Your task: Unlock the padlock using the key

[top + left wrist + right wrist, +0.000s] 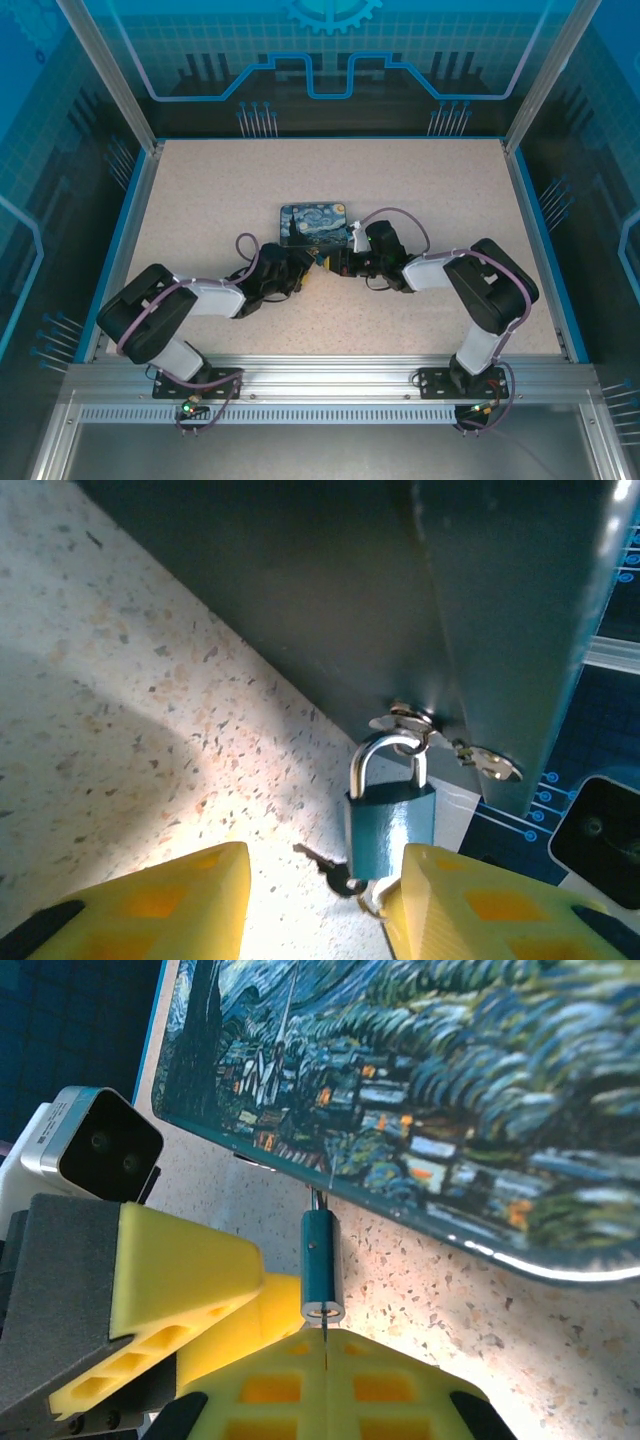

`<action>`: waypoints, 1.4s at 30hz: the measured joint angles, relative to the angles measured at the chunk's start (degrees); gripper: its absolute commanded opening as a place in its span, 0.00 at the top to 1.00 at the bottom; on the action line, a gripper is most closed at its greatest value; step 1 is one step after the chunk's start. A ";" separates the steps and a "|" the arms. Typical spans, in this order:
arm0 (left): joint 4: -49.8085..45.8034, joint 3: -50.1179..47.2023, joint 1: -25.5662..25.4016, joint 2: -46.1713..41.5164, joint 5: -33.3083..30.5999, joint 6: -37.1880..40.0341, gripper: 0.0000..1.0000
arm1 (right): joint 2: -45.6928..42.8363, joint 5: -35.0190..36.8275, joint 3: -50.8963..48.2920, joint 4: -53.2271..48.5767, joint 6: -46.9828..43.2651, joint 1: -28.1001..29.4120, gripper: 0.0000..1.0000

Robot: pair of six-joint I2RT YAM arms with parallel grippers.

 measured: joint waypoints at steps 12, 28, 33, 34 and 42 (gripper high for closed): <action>10.38 0.00 -0.37 7.15 -0.63 -2.25 0.61 | -0.11 1.31 0.50 -2.45 0.90 0.42 1.00; 19.87 0.13 -1.99 11.69 -3.91 -4.68 0.60 | -0.13 2.51 0.79 -3.37 2.19 0.39 1.00; 20.24 0.28 -1.99 11.67 -3.89 -4.66 0.59 | -0.13 2.32 0.72 -2.54 3.02 0.13 1.00; 20.24 0.33 -1.99 11.67 -3.87 -4.66 0.59 | -0.13 2.25 0.70 -2.36 3.13 0.02 1.00; 20.26 1.53 -1.99 11.69 -3.78 -4.66 0.59 | -0.13 2.27 0.68 -1.25 3.87 -0.20 1.00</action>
